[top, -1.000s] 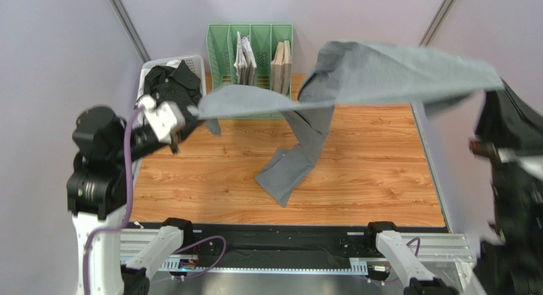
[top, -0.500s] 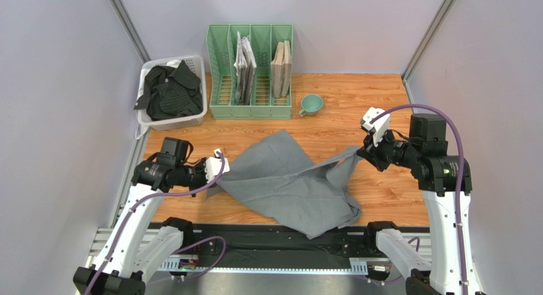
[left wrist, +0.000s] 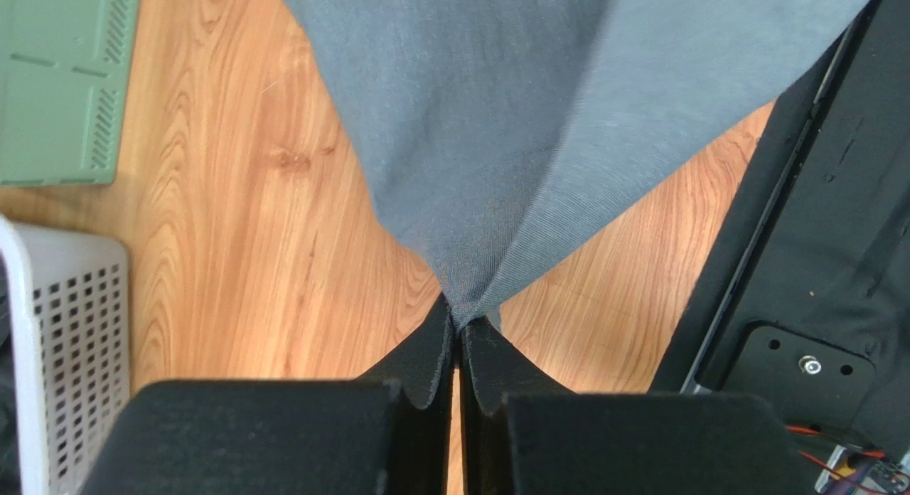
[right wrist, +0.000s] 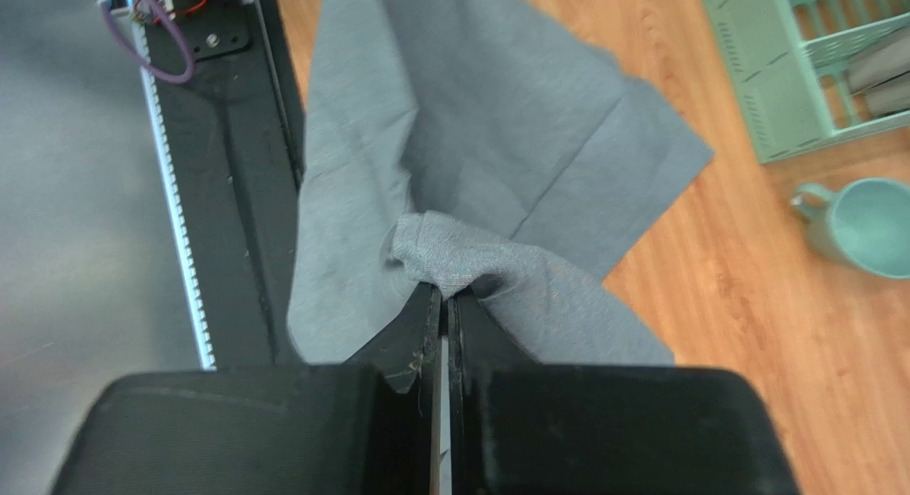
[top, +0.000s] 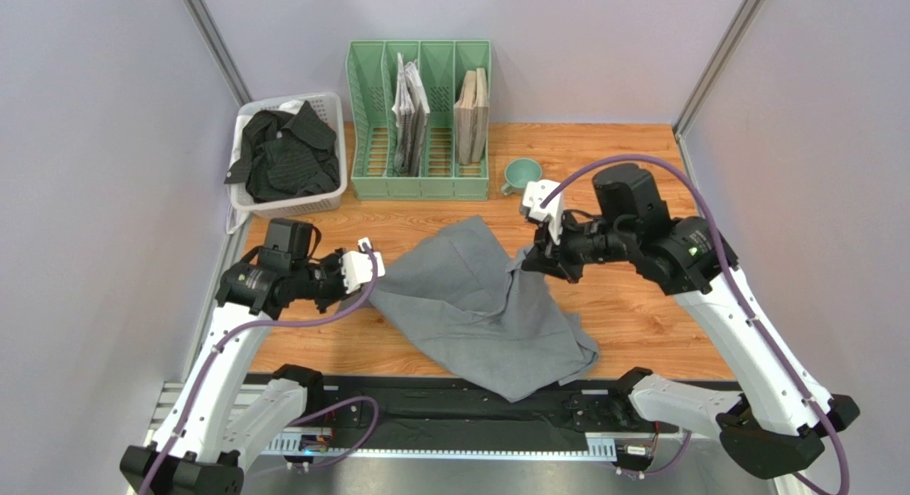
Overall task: Fold and stack the long sleeve shirts
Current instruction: Flatten the shirt out
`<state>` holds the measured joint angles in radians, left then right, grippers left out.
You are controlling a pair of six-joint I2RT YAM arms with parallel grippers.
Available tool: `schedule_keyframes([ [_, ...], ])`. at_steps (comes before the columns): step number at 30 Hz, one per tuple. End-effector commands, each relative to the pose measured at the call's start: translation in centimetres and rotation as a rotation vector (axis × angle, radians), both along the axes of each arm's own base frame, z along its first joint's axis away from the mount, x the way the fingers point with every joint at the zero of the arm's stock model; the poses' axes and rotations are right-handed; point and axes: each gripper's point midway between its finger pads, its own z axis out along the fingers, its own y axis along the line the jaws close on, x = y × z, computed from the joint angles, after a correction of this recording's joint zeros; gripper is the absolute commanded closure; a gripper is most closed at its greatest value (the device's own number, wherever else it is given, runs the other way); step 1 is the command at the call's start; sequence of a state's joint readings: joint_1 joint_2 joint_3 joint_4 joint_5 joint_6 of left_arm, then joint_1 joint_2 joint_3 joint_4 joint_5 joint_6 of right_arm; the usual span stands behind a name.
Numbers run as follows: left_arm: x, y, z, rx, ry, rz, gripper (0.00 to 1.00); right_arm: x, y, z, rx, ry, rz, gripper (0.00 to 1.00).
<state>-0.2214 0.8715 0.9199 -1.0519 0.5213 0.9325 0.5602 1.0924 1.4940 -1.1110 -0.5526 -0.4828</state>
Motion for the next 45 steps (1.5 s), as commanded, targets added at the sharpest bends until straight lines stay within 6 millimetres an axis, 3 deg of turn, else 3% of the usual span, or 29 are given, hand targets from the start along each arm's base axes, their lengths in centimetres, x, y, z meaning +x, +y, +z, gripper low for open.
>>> schedule_keyframes([
  [1,0.8,0.0,0.2,-0.021,0.002,0.078,1.0,1.5,0.1,2.3,0.045,-0.051,-0.141,1.0],
  [2,1.8,0.0,0.9,-0.03,-0.009,0.112,1.0,4.0,-0.9,2.1,0.021,-0.049,-0.227,1.0],
  [6,6.2,-0.9,3.6,-0.104,0.014,0.269,1.0,12.9,-6.5,7.5,0.115,-0.186,-0.552,1.0],
  [7,7.8,-1.3,6.5,-0.147,-0.042,0.291,1.0,14.8,-9.5,11.3,0.154,-0.279,-0.659,1.0],
  [9,10.9,-2.2,9.0,-0.223,-0.048,0.371,1.0,19.2,-12.2,14.1,0.197,-0.334,-0.791,1.0],
  [10,12.6,-2.6,13.7,-0.281,-0.134,0.384,1.0,21.2,-14.9,18.7,0.25,-0.43,-0.865,1.0],
  [12,15.9,-3.0,16.6,-0.328,-0.146,0.451,1.0,22.4,-16.8,23.2,0.315,-0.524,-0.935,1.0],
  [13,17.0,-3.1,21.5,-0.387,-0.244,0.456,1.0,22.9,-19.1,25.3,0.34,-0.582,-1.005,1.0],
  [15,19.5,-3.3,25.1,-0.452,-0.318,0.495,1.0,22.6,-20.8,31.2,0.422,-0.776,-1.065,1.0],
  [16,19.7,-3.3,29.2,-0.509,-0.411,0.494,1.0,21.6,-21.4,33.5,0.462,-0.856,-1.086,1.0],
  [17,20.9,-3.0,31.8,-0.549,-0.493,0.511,1.0,21.9,-22.4,33.7,0.476,-0.885,-1.144,1.0],
  [18,20.9,-2.8,33.9,-0.586,-0.548,0.516,1.0,20.0,-22.6,37.7,0.57,-1.034,-1.126,1.0],
  [21,19.5,-2.3,41.1,-0.69,-0.739,0.481,1.0,12.4,-24.0,44.3,0.731,-1.285,-1.164,1.0],
  [23,17.9,-1.7,44.1,-0.719,-0.823,0.469,1.0,9.5,-25.0,46.5,0.789,-1.373,-1.193,1.0],
  [26,15.2,-1.0,45.6,-0.703,-0.897,0.439,1.0,5.9,-25.8,47.8,0.795,-1.457,-1.205,1.0],
  [27,14.4,-1.5,44.8,-0.675,-0.891,0.387,1.0,8.4,-25.9,45.6,0.729,-1.385,-1.214,1.0],
  [28,14.6,-2.9,41.2,-0.597,-0.817,0.296,1.0,6.3,-25.1,45.0,0.702,-1.383,-1.18,1.0],
  [30,11.9,-3.5,38.0,-0.525,-0.774,0.191,1.0,7.3,-22.2,41.3,0.549,-1.303,-1.02,1.0],
  [31,12.5,-4.1,31.7,-0.442,-0.638,0.159,1.0,7.8,-21.5,37.1,0.475,-1.212,-0.992,1.0],
  [32,10.5,-4.0,30.1,-0.39,-0.664,0.082,1.0,8.7,-19.5,33.0,0.379,-1.103,-0.884,1.0],
  [33,10.5,-4.2,23.7,-0.324,-0.545,0.058,1.0,9.0,-19.0,29.7,0.267,-1.064,-0.83,1.0],
  [35,7.5,-4.2,18.5,-0.25,-0.486,-0.049,0.97,8.5,-17.5,20.1,0.096,-0.865,-0.714,1.0],
  [36,6.2,-4.4,12.8,-0.206,-0.362,-0.089,0.97,7.7,-17.2,17.1,0.038,-0.809,-0.67,1.0],
  [37,4.4,-4.8,10.0,-0.175,-0.301,-0.134,0.96,5.5,-16.8,15.2,-0.091,-0.861,-0.576,1.0],
  [38,2.9,-4.9,8.5,-0.165,-0.289,-0.166,0.96,4.1,-15.8,9.0,-0.139,-0.686,-0.48,1.0],
  [39,1.3,-4.9,4.7,-0.132,-0.211,-0.209,0.95,2.6,-15.3,7.1,-0.176,-0.667,-0.419,1.0],
  [40,-0.2,-5.4,2.8,-0.096,-0.177,-0.261,0.94,0.6,-14.8,6.0,-0.215,-0.691,-0.353,1.0],
  [41,-0.9,-5.4,1.6,-0.073,-0.164,-0.278,0.95,-1.3,-13.7,3.2,-0.203,-0.6,-0.274,0.97],
  [45,-3.0,-5.2,-3.2,0.014,-0.055,-0.364,0.9,-5.6,-10.7,-0.2,-0.123,-0.498,-0.08,0.85],
])
